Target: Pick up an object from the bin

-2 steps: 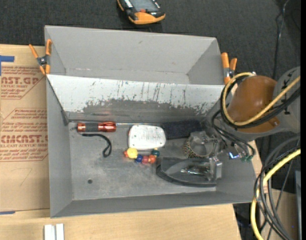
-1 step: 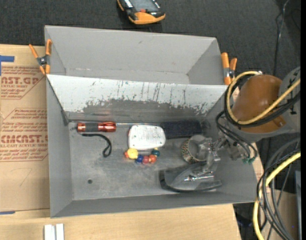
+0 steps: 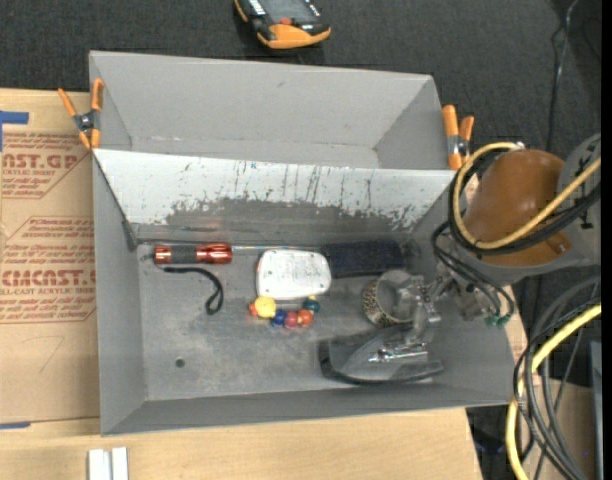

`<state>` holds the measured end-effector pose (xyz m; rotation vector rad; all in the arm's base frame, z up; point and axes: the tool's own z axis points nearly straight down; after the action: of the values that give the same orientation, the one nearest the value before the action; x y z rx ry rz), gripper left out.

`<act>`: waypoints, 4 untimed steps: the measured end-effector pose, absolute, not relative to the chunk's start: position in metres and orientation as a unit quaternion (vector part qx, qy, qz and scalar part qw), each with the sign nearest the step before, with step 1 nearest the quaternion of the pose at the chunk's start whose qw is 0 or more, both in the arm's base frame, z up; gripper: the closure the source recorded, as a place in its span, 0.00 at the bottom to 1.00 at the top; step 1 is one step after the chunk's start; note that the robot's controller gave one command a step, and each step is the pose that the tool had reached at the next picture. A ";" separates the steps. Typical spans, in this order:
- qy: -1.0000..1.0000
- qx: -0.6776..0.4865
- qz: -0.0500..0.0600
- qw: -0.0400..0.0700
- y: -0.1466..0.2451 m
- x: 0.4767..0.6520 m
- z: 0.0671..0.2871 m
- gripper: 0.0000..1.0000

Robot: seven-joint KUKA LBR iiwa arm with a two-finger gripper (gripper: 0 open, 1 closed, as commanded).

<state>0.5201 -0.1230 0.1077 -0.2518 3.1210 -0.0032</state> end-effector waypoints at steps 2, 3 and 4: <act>0.996 -0.089 -0.001 0.007 -0.105 0.528 0.089 0.00; 0.980 -0.200 -0.003 0.008 -0.093 0.513 0.075 0.00; 0.993 -0.117 -0.002 0.001 -0.087 0.516 0.073 1.00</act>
Offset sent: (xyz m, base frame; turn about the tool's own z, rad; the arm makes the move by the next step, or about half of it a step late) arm 0.0000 0.0000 0.0000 0.0000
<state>0.5161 -0.0871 0.0735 -0.3675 3.1181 -0.0048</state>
